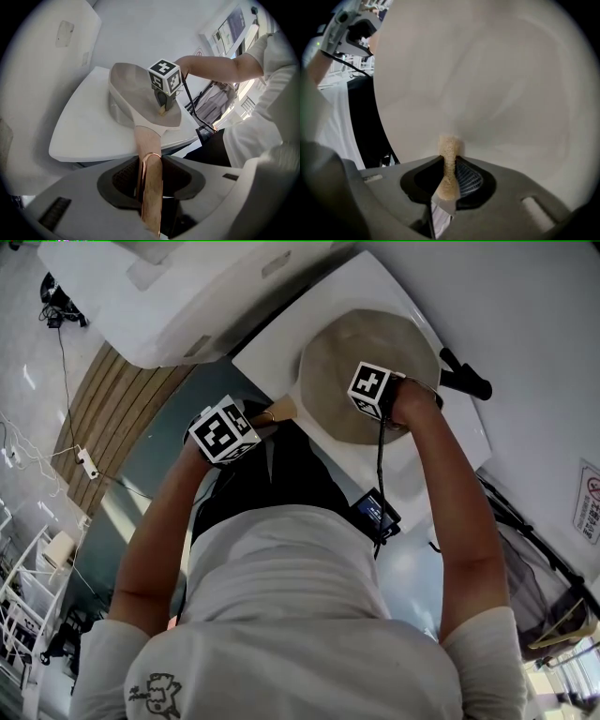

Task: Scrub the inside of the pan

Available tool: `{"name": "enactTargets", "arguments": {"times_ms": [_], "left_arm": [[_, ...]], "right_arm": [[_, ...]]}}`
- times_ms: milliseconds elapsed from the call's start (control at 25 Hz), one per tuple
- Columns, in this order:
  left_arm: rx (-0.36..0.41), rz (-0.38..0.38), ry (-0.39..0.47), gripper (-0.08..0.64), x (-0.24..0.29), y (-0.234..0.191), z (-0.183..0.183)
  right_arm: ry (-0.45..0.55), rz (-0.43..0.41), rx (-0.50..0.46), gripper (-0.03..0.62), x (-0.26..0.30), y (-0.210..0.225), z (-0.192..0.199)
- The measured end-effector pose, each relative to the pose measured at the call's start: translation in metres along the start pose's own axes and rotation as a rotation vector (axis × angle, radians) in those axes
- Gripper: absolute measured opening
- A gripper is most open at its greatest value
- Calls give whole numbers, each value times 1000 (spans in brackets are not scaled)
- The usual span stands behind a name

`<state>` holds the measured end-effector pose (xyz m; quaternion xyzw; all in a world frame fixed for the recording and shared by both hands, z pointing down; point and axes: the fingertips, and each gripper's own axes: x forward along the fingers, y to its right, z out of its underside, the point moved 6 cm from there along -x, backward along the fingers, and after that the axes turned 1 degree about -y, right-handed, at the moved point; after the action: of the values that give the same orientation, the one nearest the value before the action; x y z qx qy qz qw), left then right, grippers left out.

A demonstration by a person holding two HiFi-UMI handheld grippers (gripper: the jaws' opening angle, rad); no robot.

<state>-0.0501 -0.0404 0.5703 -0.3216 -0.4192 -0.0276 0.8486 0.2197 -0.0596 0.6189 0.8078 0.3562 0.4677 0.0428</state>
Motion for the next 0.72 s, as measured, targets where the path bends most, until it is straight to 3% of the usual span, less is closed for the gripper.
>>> {"name": "enactTargets", "arguments": {"times_ms": [120, 400, 560, 720], "left_arm": [[-2, 13, -2, 152, 1, 0, 0], [-9, 26, -11, 150, 2, 0, 0], [-11, 33, -14, 150, 3, 0, 0], [-12, 32, -16, 150, 2, -1, -1]], "right_arm": [[-95, 160, 18, 72, -10, 21, 12], [-192, 571, -39, 72, -38, 66, 11], [-115, 810, -75, 72, -67, 82, -1], [50, 962, -111, 72, -90, 85, -20]]}}
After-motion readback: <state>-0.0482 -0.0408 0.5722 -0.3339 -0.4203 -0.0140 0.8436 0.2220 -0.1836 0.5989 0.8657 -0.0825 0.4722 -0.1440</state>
